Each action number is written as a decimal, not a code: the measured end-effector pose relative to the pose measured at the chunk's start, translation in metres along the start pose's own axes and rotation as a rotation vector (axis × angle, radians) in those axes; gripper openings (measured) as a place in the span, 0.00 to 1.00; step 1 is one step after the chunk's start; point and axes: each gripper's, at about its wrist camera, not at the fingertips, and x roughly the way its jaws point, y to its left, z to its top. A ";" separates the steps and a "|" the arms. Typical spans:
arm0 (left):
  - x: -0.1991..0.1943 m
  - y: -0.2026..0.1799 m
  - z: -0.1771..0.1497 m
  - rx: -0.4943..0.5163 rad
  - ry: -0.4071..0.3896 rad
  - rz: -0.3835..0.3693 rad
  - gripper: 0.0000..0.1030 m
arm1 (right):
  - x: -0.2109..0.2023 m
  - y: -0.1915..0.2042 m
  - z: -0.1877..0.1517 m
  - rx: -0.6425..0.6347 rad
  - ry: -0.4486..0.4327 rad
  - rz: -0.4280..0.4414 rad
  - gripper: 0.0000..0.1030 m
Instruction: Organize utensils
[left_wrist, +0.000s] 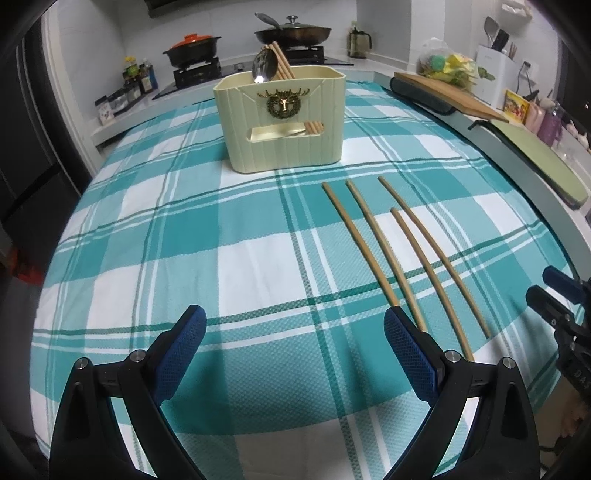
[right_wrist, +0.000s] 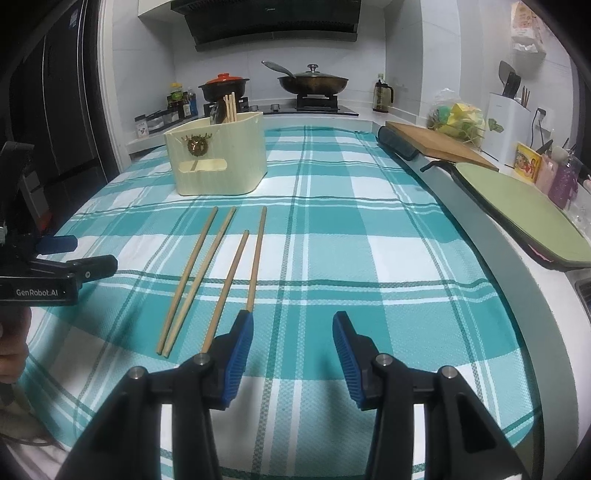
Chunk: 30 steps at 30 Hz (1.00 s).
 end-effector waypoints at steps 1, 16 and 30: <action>0.002 0.002 -0.001 -0.014 0.004 -0.007 0.94 | 0.001 0.001 0.000 -0.001 0.002 -0.001 0.44; 0.058 -0.013 0.029 -0.086 0.030 -0.094 0.94 | 0.009 0.000 -0.004 0.017 0.024 0.014 0.44; 0.082 -0.030 0.019 0.006 0.050 -0.008 0.88 | 0.025 0.003 0.001 0.000 0.059 0.054 0.44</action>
